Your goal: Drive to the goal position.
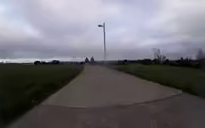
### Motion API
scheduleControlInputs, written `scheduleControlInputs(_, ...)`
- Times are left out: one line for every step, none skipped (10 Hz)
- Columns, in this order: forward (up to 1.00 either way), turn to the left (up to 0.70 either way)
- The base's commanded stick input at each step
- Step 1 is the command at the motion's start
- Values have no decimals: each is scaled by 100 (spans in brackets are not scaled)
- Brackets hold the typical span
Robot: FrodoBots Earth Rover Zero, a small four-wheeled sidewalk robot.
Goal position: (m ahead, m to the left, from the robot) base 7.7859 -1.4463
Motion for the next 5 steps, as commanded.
scheduleControlInputs(85, 0)
scheduleControlInputs(85, 0)
scheduleControlInputs(85, 0)
scheduleControlInputs(85, 0)
scheduleControlInputs(85, -33)
